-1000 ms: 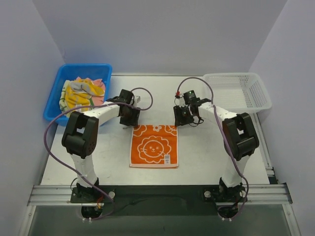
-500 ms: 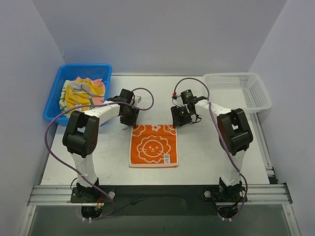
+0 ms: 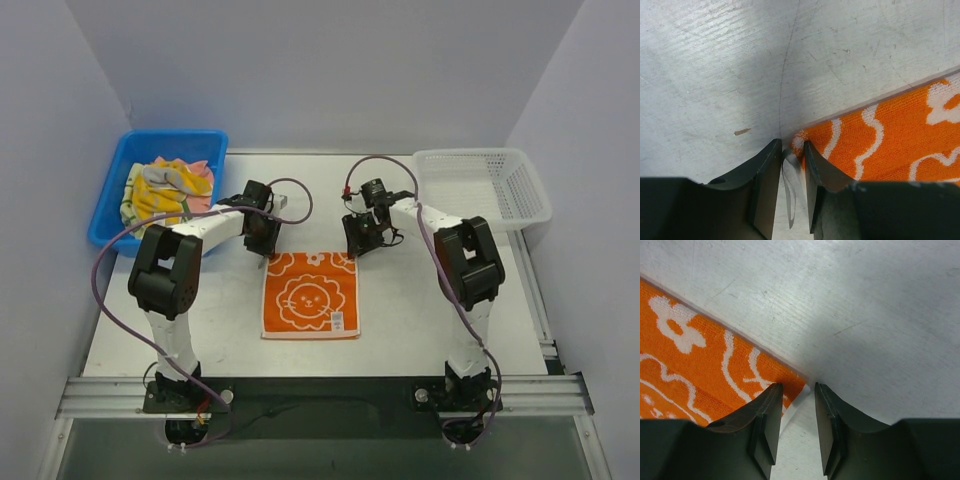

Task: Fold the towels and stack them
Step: Fold the towel

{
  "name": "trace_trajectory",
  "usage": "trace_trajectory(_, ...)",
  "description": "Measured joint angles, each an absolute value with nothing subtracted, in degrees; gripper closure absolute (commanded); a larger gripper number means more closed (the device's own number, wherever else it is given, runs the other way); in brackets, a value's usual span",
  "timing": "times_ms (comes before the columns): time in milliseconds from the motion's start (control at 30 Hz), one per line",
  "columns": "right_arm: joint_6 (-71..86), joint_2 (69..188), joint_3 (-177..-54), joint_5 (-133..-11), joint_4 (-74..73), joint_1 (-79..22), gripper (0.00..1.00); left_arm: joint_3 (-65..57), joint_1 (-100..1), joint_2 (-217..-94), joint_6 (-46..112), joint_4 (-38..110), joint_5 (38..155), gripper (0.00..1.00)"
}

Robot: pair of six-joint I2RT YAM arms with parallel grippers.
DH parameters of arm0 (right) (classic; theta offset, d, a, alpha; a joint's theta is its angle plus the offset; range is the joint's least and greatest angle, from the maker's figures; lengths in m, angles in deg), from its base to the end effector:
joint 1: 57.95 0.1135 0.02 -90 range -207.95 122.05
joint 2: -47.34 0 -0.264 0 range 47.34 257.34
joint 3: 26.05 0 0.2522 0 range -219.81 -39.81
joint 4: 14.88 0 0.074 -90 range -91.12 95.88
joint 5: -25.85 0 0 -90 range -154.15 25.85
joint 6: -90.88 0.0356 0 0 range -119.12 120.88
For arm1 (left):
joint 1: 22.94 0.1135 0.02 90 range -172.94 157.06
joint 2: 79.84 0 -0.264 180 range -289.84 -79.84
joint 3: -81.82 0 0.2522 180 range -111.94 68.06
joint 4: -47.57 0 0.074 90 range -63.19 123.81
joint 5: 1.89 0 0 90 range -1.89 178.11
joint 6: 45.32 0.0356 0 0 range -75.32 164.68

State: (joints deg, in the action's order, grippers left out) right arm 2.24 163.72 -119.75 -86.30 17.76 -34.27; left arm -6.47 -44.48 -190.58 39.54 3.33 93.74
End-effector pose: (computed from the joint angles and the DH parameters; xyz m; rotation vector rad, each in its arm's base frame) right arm 0.3892 0.1853 0.1648 -0.6480 2.4775 0.6614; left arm 0.3614 -0.1464 0.1636 0.4208 2.7241 -0.2631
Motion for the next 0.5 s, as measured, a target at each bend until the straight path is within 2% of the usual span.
trace_trajectory(67, 1.81, 163.78, -119.78, -86.78, 18.13, -34.09, 0.70, -6.68, -44.48, -190.78, 39.54, 3.29, 93.78, 0.69)
trace_trajectory(200, 1.02, 164.70, -121.18, -87.15, 19.59, -33.70, 0.71, -7.25, -44.48, -191.26, 39.58, 3.25, 94.22, 0.69)
trace_trajectory(500, 1.17, 166.27, -124.28, -86.34, 21.95, -33.37, 0.62, -7.32, -44.42, -191.32, 39.62, 3.22, 94.39, 0.69)
